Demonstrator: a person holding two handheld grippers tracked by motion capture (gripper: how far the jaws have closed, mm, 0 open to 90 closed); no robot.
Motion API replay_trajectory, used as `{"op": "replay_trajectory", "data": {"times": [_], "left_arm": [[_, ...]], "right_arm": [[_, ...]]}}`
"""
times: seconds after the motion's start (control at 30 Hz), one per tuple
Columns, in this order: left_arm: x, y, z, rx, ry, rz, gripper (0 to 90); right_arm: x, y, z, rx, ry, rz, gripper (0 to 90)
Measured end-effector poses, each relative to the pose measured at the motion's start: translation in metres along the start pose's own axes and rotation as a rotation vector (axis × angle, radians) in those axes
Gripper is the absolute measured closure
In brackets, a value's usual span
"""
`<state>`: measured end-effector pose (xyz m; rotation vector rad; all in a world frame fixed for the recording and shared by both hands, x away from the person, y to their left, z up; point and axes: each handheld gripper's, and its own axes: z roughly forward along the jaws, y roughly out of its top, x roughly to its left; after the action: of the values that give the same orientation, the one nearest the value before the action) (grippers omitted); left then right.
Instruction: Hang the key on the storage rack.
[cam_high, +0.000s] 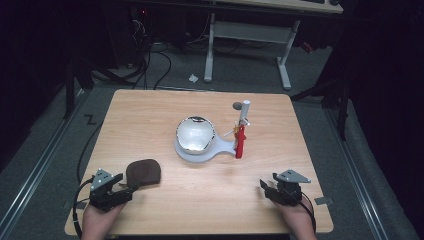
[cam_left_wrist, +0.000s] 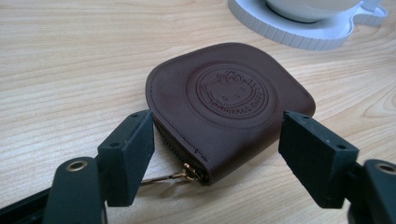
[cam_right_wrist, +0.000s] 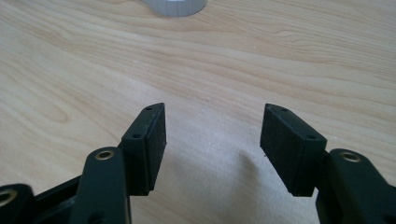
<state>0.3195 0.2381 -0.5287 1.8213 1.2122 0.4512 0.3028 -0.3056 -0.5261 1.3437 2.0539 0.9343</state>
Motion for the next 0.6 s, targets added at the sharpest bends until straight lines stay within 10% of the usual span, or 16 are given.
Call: {"op": "replay_trajectory", "data": {"times": [0.6], "left_arm": [[-0.004,0.008,0.001,-0.024,0.007,-0.044,34.7]], "right_arm": [[-0.005,-0.009,-0.008,-0.053,0.039,0.026,42.2]]}}
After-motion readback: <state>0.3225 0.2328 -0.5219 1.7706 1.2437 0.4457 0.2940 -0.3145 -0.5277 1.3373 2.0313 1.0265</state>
